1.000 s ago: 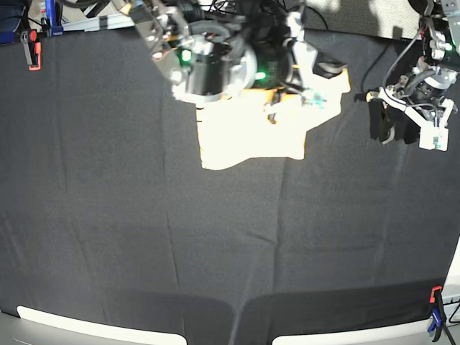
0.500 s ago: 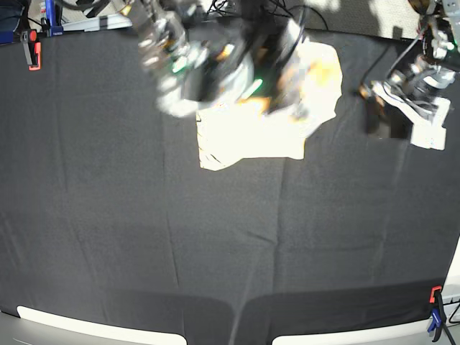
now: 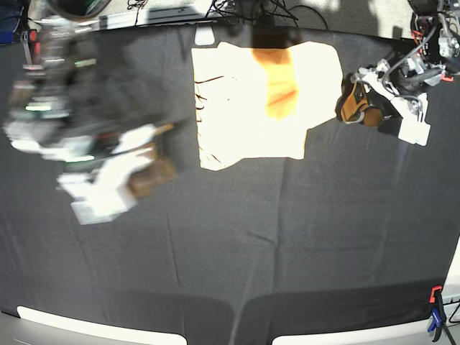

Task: Layout the t-shirt on the table in an organized manner, then fold the t-shirt properly

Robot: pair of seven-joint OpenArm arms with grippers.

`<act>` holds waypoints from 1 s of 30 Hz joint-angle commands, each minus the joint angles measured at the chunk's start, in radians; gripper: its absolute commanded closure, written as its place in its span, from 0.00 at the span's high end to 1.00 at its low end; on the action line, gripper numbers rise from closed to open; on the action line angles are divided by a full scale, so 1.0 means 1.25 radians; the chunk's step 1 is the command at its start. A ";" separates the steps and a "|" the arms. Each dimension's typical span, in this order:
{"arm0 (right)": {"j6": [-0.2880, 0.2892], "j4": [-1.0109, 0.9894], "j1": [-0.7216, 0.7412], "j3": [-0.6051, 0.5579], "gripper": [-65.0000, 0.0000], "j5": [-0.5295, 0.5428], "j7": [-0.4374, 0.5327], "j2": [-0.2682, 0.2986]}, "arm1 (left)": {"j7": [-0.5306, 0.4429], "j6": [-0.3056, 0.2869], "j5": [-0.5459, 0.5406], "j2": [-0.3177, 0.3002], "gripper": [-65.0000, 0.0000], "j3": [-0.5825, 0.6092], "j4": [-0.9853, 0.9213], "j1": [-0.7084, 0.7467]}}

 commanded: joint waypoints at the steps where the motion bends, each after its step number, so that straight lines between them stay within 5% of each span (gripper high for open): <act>1: 0.005 0.014 0.012 0.025 0.40 0.032 0.013 0.016 | -0.012 -0.005 -0.031 -0.006 0.47 -0.002 -0.011 -0.003; 9: 0.005 0.014 0.012 0.106 0.40 0.078 0.013 0.034 | 0.087 -0.006 -0.152 -0.002 0.47 -0.002 -0.163 -0.081; 16: 0.006 0.014 0.013 0.104 0.40 0.078 0.014 0.034 | 0.096 -0.015 -0.160 -0.002 0.47 0.004 -0.168 -0.099; 24: 0.006 0.014 0.012 0.104 0.40 0.078 0.013 0.034 | 0.107 -0.015 -0.134 -0.002 0.29 0.108 -0.168 -0.100; 30: 0.006 0.014 0.012 0.104 0.40 0.078 0.013 0.034 | 0.061 -0.015 -0.117 -0.002 0.00 0.113 -0.168 -0.110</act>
